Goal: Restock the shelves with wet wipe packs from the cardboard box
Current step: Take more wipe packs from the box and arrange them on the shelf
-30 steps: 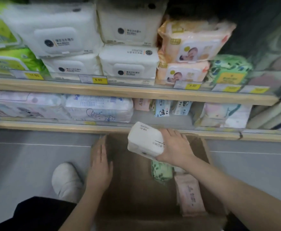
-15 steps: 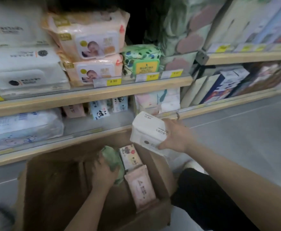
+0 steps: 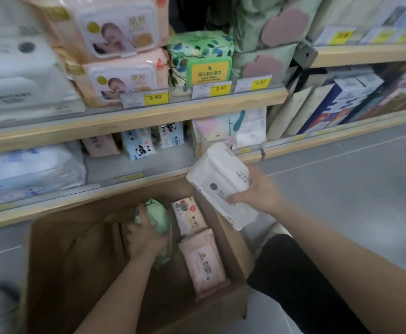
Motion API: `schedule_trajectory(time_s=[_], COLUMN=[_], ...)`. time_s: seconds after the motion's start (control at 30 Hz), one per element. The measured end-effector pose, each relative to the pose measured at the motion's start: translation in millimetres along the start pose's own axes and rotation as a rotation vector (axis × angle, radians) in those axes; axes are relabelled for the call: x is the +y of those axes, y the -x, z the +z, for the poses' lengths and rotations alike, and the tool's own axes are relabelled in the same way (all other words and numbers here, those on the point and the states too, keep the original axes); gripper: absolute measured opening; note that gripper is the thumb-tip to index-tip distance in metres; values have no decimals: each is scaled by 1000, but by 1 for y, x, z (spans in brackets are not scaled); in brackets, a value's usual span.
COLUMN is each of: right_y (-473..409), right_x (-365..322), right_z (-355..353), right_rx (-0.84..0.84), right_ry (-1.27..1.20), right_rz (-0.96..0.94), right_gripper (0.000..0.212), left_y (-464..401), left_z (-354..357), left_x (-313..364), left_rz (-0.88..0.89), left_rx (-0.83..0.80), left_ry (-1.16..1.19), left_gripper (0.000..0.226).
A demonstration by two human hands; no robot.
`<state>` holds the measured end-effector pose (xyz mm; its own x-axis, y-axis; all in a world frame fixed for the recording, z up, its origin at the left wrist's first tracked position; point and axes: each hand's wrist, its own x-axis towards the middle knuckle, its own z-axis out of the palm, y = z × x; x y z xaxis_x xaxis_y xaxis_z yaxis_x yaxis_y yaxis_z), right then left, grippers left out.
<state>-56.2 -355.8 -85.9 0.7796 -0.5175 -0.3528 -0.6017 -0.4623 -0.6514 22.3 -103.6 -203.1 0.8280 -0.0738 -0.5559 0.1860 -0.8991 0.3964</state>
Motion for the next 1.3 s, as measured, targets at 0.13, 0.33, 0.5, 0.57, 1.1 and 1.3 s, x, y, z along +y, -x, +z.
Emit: schedule_trajectory(time_s=[0.13, 0.33, 0.5, 0.57, 1.1, 1.3], right_y=[14, 49, 65, 66, 17, 0], right_x=[-22, -89, -176, -215, -460, -470], right_z=[0, -7, -1, 8, 72, 63], right_rx=[38, 75, 92, 92, 151, -8], right_ry=[131, 270, 388, 454, 1026, 1069], right_rz=[-18, -227, -472, -585, -1157, -1074], right_gripper=[86, 90, 93, 100, 81, 84], left_y=[28, 71, 105, 115, 107, 103], left_z=[-50, -160, -252, -281, -396, -392], left_x=[-16, -29, -52, -67, -121, -126], left_rz=[127, 334, 383, 372, 259, 189], left_rx=[3, 142, 283, 349, 611, 553], left_ry=[-101, -238, -147, -96, 159, 101], left_gripper=[110, 106, 112, 111, 114, 115])
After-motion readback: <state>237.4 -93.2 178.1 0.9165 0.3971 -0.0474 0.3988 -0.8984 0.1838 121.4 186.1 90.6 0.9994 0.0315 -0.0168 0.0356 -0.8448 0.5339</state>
